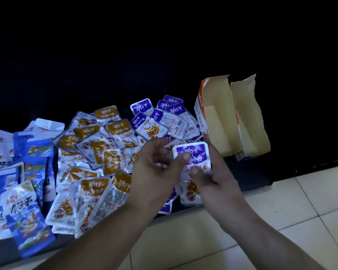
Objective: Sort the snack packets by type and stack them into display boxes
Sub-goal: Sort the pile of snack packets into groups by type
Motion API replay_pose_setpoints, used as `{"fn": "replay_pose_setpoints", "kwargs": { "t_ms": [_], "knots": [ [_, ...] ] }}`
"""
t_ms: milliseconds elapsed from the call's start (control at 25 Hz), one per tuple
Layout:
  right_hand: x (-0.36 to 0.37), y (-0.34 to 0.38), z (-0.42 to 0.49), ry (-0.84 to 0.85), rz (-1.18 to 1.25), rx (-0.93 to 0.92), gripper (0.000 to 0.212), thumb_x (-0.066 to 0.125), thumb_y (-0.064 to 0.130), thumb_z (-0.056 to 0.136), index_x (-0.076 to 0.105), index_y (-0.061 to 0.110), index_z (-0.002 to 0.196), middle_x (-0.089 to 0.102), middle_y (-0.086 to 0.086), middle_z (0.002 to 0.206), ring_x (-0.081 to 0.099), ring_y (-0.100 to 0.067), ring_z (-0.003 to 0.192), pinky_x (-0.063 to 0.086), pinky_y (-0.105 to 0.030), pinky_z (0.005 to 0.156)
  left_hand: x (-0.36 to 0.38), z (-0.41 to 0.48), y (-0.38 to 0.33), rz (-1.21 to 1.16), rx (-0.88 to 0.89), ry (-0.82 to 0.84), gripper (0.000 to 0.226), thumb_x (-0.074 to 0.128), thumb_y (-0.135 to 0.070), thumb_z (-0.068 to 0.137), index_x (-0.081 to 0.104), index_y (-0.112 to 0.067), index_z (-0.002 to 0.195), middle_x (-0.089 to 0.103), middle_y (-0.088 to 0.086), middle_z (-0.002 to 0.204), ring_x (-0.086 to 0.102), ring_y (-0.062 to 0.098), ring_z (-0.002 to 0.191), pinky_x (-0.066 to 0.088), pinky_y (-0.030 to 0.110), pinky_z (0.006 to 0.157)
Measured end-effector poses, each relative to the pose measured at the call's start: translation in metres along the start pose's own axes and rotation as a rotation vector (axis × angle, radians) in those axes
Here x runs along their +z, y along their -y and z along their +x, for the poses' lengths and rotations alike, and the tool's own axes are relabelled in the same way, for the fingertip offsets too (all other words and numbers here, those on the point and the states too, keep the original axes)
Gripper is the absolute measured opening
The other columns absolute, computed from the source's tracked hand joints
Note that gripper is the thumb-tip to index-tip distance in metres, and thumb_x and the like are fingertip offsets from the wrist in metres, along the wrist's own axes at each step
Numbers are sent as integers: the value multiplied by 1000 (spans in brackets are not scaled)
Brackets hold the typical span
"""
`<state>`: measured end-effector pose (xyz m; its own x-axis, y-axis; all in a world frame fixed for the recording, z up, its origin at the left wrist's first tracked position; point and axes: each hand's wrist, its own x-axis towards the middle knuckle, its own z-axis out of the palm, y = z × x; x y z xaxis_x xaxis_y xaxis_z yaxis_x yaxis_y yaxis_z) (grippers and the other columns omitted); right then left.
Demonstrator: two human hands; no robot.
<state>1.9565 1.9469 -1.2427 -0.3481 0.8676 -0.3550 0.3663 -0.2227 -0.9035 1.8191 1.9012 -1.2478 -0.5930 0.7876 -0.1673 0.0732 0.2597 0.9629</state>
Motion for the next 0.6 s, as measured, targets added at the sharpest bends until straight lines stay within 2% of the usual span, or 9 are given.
{"fn": "replay_pose_setpoints", "kwargs": {
  "t_ms": [40,120,160,240,320,400,440,520,600],
  "knots": [
    [-2,0,-1,-20,-9,0,59,54,13,104,42,55,145,68,36,101,64,17,92,52,-6,77,1,-6,3,15,-9,36,36,75,-27,92,59,-35,124,70,-9,95,66,-3,79,56,16,63],
    [-3,2,-2,-25,-27,-17,59,50,10,105,39,55,142,68,38,97,61,23,84,46,0,66,5,-22,9,26,-15,199,43,61,-28,102,50,-38,142,73,-6,96,71,7,79,59,31,64],
    [-4,1,-3,-21,-24,-15,61,49,8,105,37,54,143,70,35,99,59,26,81,42,2,62,10,-29,13,91,5,255,48,56,-27,105,42,-41,149,74,-5,95,71,11,78,57,33,63],
    [-8,-2,-3,-48,3,7,63,48,9,106,30,48,152,66,26,118,54,32,82,38,5,62,17,-32,15,249,95,300,54,47,-23,107,32,-42,156,73,-7,102,68,9,81,50,25,66],
    [-19,-6,-1,-78,13,30,67,49,12,106,21,48,155,59,40,110,55,31,88,37,7,65,15,-18,16,363,223,344,52,42,-19,103,42,-39,152,71,-4,110,66,10,89,52,27,72],
    [-31,-8,-1,-79,-43,34,74,50,12,106,14,59,150,49,61,91,54,31,88,38,5,66,10,14,29,608,413,234,50,47,-18,96,57,-27,143,68,5,125,64,23,109,56,38,86],
    [-35,-9,-2,-76,-66,30,76,50,11,105,14,63,148,47,64,92,52,33,88,39,4,68,8,31,36,763,449,175,48,53,-22,95,58,-20,143,65,9,132,60,31,117,56,45,91],
    [-37,-13,-3,-53,-82,7,74,50,11,105,20,66,146,50,53,116,52,29,100,42,1,77,10,53,43,984,381,145,59,66,-36,93,53,-16,147,62,10,136,54,38,123,52,51,95],
    [-35,-17,-4,-45,-91,-1,71,50,15,106,23,66,148,49,31,140,55,13,115,44,-8,88,17,62,41,1074,346,194,70,72,-43,88,50,-19,150,62,7,136,50,37,125,46,50,98]
  ]
}}
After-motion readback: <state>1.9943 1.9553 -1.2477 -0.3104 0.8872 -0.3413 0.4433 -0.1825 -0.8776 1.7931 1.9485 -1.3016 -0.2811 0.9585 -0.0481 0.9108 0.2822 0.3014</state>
